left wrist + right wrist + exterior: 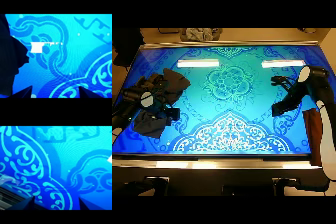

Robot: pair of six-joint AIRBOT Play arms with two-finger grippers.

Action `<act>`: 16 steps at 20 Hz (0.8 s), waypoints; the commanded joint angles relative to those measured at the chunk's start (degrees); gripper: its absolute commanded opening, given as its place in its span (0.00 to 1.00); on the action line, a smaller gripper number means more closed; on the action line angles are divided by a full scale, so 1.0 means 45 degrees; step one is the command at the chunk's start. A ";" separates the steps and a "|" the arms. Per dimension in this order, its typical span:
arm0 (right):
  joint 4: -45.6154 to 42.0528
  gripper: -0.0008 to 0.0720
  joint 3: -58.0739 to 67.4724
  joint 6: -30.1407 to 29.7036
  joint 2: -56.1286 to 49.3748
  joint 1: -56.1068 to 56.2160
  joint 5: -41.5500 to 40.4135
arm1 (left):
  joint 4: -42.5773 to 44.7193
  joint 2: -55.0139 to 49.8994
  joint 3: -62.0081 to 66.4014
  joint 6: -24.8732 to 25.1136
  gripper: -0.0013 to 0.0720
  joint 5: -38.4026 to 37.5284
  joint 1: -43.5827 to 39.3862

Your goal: Fold the shirts.

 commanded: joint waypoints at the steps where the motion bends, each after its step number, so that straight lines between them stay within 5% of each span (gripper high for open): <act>1: 0.0000 0.88 -0.0005 0.0000 0.0010 0.0000 0.0005 | 0.0005 0.0010 -0.0005 0.0000 0.99 0.0005 -0.0010; 16: 0.0000 0.88 -0.0005 0.0005 0.0010 0.0000 -0.0933 | 0.0010 -0.0063 -0.0005 -0.0005 1.00 0.0787 -0.0010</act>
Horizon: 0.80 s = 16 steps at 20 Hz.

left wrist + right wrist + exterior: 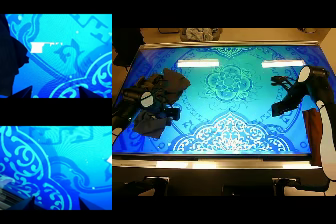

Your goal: Fold the shirts.

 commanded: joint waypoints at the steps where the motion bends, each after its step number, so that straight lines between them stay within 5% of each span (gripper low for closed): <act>1: 0.0000 0.88 -0.0005 0.0005 0.0010 0.0000 -0.1103 | 0.0010 -0.0068 -0.0005 0.0000 1.00 0.1209 -0.0010; 10: 0.0049 0.88 -0.0005 0.0151 0.0010 0.0005 -0.4813 | 0.0097 -0.1826 0.1540 -0.0719 1.00 0.7227 0.1180; 13: 0.0049 0.88 -0.0005 0.0151 0.0005 0.0005 -0.4775 | -0.0903 -0.4760 0.5887 -0.0427 1.00 0.5989 0.2992; 16: 0.0058 0.88 -0.0005 0.0151 0.0005 0.0005 -0.4794 | -0.3138 -0.8558 1.0559 -0.0321 0.99 0.2725 0.4240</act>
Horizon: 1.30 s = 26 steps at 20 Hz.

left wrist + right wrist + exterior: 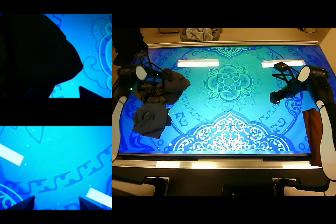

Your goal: Fold the shirts.

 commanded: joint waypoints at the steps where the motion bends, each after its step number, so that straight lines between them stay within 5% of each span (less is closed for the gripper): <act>1: 0.0015 0.88 -0.0015 0.0024 0.0005 0.0005 -0.0238 | -0.2535 -0.3959 0.4697 0.0087 1.00 -0.3123 0.1360; 12: 0.1005 0.88 -0.0015 0.0024 0.0005 0.0005 0.0525 | -0.2871 -0.5659 0.3555 0.0908 0.99 -0.1030 0.1384; 13: 0.1005 0.88 -0.0015 0.0029 0.0005 0.0005 0.0559 | -0.2871 -0.5722 0.3555 0.0894 0.80 -0.1098 0.1360; 14: 0.1010 0.88 -0.0015 0.0029 0.0005 0.0005 0.0563 | -0.2875 -0.5761 0.3555 0.0894 0.31 -0.1277 0.1345; 15: 0.1010 0.88 -0.0015 0.0029 0.0005 0.0005 0.0559 | -0.2934 -0.5761 0.3555 0.0894 0.12 -0.1360 0.1345; 20: 0.0933 0.88 -0.0010 -0.0291 0.0301 -0.0024 0.0364 | -0.3594 -0.4065 0.4095 0.2064 0.06 -0.0607 0.1127; 26: -0.0777 0.88 0.0053 -0.0515 0.3653 -0.0024 -0.0170 | -0.3818 0.2016 0.4109 0.4507 0.06 -0.0500 -0.0884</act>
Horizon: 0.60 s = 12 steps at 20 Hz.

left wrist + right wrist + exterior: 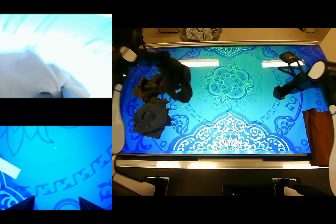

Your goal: Fold the shirts.

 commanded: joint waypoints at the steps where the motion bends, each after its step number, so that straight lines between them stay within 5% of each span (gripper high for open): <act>1: -0.1151 0.88 0.0024 -0.0107 0.2327 0.0000 -0.0039 | -0.0083 0.3628 0.0000 0.1180 0.06 0.0107 -0.1423; 6: -0.2346 0.88 0.0024 -0.0078 0.6081 0.0000 0.0554 | -0.0083 0.6946 -0.1001 0.0282 0.06 -0.0005 -0.4439; 12: -0.3803 0.88 0.0010 0.0121 0.7970 0.0000 0.3730 | -0.0078 0.7213 -0.4187 -0.0651 0.06 -0.0641 -0.7538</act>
